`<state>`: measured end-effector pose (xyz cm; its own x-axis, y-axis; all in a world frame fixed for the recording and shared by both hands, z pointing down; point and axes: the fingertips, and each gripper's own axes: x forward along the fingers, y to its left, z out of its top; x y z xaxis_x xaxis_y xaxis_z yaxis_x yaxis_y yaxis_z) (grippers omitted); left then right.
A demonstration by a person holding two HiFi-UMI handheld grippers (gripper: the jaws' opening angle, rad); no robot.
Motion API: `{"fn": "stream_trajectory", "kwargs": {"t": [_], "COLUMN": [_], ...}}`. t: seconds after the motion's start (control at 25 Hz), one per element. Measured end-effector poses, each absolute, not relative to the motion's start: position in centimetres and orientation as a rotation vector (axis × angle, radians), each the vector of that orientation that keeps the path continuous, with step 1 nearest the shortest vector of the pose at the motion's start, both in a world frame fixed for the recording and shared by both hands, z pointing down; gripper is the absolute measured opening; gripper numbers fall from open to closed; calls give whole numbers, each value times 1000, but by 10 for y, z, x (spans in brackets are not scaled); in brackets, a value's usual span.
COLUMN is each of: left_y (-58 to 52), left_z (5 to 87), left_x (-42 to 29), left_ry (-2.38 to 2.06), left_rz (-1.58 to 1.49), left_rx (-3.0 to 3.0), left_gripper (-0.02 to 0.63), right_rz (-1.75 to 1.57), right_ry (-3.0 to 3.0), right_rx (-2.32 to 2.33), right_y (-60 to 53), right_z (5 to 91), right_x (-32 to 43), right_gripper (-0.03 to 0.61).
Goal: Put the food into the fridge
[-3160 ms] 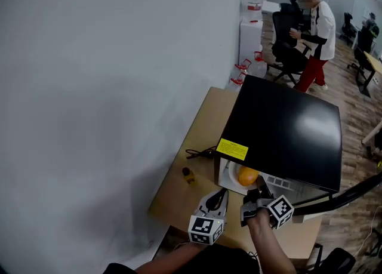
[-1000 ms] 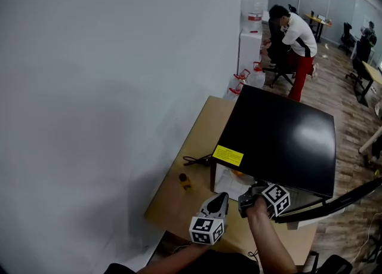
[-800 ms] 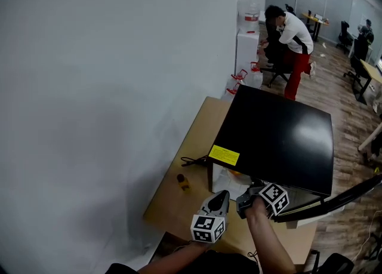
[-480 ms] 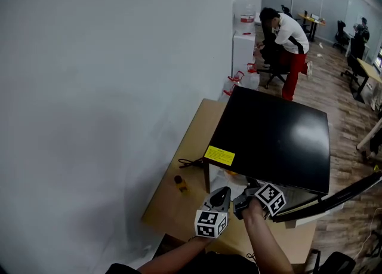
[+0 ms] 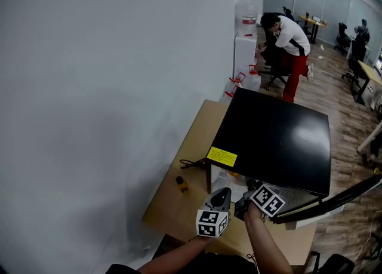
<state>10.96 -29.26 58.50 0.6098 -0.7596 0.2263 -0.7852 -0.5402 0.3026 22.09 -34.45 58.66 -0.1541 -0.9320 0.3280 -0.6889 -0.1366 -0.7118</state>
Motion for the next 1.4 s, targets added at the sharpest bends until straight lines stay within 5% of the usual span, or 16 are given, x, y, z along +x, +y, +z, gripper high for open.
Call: {"fn": "stream_trajectory", "kwargs": {"t": [0.24,1.4], "left_y": [-291,-269], "left_z": [588,596], "left_x": [103,73], "left_ry": [-1242,-1241], "left_rz": [96,83], "left_rx": [2453,2394], "left_gripper": [21,21], "right_rz": [-1145,-1344], "right_ry": [1864,1677], "right_rx": [-1957,-2246], "right_y": [-345,-339], "right_z": [592,618], "right_x": [229,241], "right_gripper": [173,181]}}
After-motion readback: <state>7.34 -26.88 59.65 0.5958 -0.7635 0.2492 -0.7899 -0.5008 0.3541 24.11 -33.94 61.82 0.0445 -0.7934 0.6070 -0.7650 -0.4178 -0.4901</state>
